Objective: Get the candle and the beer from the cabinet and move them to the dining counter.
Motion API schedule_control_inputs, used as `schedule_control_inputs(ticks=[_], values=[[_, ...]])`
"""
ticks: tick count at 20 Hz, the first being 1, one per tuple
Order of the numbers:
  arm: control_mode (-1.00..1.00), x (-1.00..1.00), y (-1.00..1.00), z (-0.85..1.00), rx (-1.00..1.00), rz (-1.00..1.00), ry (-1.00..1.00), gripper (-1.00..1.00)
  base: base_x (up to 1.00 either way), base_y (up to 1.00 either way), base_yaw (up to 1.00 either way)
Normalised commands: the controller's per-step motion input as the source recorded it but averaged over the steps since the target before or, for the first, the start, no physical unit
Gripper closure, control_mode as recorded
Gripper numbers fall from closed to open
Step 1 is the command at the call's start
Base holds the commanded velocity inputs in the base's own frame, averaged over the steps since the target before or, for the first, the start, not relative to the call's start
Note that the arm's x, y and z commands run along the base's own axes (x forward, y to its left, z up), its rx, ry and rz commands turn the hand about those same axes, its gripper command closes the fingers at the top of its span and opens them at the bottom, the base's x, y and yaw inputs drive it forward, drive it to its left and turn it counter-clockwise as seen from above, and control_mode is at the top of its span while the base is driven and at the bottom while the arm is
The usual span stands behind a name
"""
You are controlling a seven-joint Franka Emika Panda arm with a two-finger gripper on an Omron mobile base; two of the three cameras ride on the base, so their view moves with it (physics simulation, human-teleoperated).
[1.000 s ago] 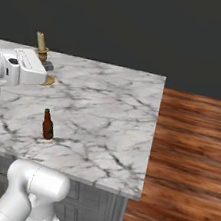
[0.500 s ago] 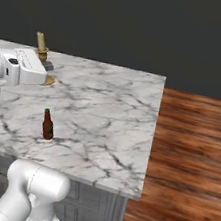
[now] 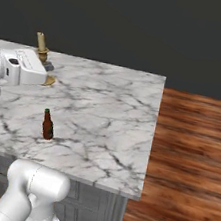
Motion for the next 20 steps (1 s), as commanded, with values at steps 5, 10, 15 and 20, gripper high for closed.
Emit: schedule_control_inputs(ticks=[5,10,15,20], values=[[-1.00,-0.01,-0.12,-0.05,0.00,0.04,0.08,1.00,0.00,0.00,0.00],[-1.00,0.00,-0.20,-0.01,0.05,0.14,0.03,1.00,0.00,0.00,0.00],[-1.00,0.04,-0.37,-0.12,0.06,0.39,0.09,1.00,0.00,0.00,0.00],[-1.00,0.05,-0.34,-0.24,0.00,0.56,0.12,1.00,0.00,0.00,0.00]])
